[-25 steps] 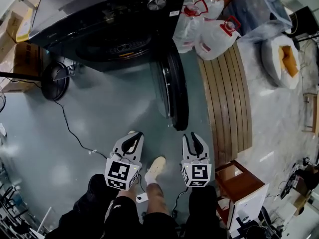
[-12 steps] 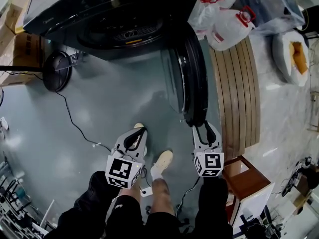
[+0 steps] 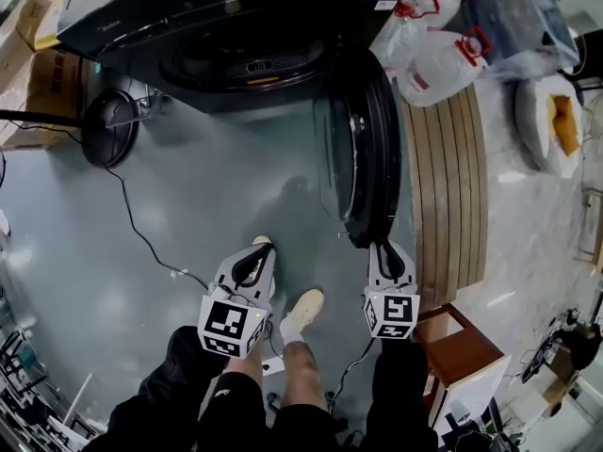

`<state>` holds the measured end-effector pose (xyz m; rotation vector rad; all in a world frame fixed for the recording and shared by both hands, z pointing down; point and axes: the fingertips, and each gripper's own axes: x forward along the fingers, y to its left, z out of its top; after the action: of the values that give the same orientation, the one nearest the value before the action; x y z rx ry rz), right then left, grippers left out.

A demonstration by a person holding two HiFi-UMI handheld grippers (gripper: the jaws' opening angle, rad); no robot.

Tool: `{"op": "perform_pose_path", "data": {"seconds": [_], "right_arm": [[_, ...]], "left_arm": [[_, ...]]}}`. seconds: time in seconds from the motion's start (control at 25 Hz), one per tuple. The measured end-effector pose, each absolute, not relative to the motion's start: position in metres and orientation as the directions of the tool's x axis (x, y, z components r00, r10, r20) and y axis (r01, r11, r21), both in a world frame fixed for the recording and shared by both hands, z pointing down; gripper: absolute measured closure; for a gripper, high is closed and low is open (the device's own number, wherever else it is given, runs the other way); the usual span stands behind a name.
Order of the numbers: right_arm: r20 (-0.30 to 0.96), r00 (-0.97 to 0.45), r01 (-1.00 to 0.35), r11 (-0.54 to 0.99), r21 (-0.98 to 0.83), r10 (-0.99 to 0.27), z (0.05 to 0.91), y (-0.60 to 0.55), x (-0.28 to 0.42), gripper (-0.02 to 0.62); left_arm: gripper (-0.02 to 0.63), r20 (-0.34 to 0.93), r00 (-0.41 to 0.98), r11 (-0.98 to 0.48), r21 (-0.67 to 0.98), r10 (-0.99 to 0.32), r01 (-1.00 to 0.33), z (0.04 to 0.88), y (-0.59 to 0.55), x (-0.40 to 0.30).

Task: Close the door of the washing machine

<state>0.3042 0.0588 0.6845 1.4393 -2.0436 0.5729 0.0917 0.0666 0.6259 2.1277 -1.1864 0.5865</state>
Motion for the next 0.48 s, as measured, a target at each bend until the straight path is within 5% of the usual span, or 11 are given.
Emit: {"op": "perform_pose_path", "data": {"seconds": [0.48], "right_arm": [[0.636, -0.339, -0.915, 0.400, -0.052, -0.693, 0.685, 0.069, 0.233, 0.497]], "left_arm": [[0.581, 0.641, 0.412, -0.299, 0.284, -0.647, -0.911, 0.620, 0.083, 0.040]]}}
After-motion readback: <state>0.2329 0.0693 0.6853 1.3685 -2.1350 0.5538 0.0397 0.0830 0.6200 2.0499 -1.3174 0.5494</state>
